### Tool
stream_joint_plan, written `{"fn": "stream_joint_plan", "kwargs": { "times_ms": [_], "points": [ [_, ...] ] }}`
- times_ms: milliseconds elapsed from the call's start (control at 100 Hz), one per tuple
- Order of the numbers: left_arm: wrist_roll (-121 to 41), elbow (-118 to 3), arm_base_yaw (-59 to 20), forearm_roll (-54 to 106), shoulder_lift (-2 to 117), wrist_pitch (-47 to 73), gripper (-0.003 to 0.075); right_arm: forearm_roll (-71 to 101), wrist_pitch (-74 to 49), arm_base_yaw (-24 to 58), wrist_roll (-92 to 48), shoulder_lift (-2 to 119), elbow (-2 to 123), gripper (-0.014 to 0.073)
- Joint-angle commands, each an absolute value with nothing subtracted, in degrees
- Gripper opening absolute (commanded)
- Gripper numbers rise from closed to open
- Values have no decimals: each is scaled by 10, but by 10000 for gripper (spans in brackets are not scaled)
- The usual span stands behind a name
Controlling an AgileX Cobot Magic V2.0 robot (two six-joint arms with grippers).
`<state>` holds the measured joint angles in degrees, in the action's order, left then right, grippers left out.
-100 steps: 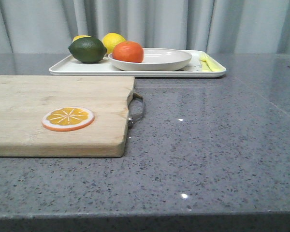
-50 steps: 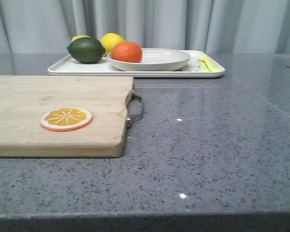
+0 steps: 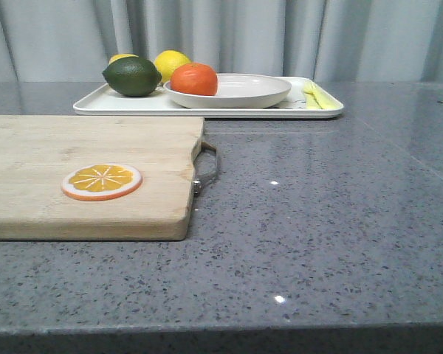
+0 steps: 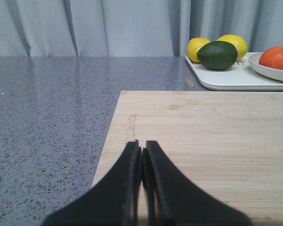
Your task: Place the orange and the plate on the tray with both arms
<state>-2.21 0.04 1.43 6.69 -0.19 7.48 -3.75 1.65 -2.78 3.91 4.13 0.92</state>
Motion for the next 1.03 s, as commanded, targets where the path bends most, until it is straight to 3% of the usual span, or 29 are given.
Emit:
{"fn": "stream_joint_plan", "kwargs": {
  "times_ms": [0, 210, 1020],
  "points": [
    [-23, 13, 15, 67, -19, 32, -19, -46, 64, -37, 35, 29, 11, -68],
    [-23, 13, 15, 67, -19, 32, -19, -46, 41, -37, 41, -18, -16, -68],
    [-23, 13, 15, 67, -19, 32, -19, -46, 36, -37, 41, -18, -16, -68]
  ]
}}
